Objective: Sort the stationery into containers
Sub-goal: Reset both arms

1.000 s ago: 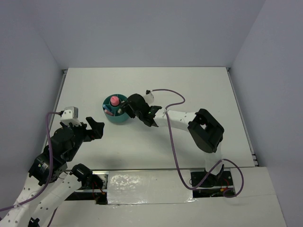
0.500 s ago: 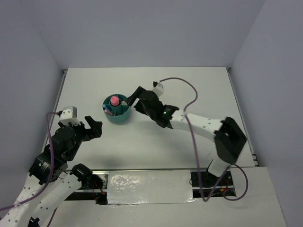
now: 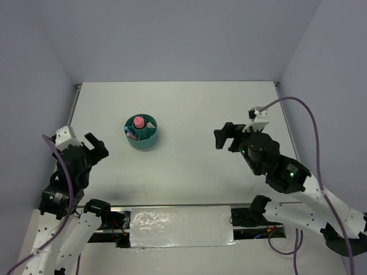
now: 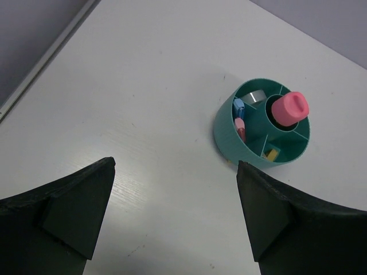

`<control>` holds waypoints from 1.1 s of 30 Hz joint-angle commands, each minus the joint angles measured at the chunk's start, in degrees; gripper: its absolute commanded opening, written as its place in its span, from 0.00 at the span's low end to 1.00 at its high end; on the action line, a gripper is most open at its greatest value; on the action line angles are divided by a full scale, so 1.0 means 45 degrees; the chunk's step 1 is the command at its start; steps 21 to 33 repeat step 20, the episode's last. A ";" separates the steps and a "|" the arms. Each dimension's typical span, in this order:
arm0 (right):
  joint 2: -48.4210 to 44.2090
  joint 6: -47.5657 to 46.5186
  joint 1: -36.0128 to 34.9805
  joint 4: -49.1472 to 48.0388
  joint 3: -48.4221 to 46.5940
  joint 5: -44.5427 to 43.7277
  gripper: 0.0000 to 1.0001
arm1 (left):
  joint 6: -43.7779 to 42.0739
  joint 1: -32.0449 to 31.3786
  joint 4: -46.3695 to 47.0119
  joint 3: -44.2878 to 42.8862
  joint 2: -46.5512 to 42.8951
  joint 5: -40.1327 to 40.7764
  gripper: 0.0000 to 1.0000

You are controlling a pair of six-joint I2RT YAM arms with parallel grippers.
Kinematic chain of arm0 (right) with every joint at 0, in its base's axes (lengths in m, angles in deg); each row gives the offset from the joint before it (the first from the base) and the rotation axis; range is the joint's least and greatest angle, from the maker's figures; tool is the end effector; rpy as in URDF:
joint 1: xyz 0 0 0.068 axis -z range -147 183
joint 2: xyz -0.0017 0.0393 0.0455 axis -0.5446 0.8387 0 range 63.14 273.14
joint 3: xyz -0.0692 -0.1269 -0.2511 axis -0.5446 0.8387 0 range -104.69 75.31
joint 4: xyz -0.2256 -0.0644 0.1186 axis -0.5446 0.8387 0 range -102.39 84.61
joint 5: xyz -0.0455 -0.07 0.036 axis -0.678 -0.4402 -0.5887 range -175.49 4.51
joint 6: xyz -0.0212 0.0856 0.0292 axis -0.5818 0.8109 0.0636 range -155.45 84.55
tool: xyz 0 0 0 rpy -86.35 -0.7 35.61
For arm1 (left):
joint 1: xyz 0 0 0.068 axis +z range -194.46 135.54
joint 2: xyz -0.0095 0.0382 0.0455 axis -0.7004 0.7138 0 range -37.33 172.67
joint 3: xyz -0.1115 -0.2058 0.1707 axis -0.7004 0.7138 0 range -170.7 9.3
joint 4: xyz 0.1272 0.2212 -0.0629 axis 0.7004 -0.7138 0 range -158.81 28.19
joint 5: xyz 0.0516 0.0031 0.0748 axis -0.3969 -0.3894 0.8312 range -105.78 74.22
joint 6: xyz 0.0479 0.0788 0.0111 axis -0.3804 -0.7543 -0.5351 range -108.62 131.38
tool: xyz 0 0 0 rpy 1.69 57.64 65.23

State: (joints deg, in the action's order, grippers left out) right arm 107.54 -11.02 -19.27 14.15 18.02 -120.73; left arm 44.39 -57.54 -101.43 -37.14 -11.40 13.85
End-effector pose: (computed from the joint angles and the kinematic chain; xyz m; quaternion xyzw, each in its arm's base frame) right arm 0.1508 0.1160 0.3903 0.0014 0.7722 0.1788 0.6097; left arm 0.1217 0.0141 0.3311 -0.2823 0.7501 -0.0279 0.5974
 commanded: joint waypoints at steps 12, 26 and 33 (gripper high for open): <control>-0.6037 -0.0526 -0.0103 0.5995 -0.0119 -0.0605 1.00 | 0.0574 0.0231 0.0307 0.0025 -0.3770 0.0800 0.99; -0.5903 -0.0369 -0.0083 0.5762 0.0233 -0.0743 1.00 | 0.0340 0.0212 0.0385 -0.0033 -0.2776 0.0194 0.99; -0.5903 -0.0369 -0.0083 0.5762 0.0233 -0.0743 1.00 | 0.0340 0.0212 0.0385 -0.0033 -0.2776 0.0194 0.99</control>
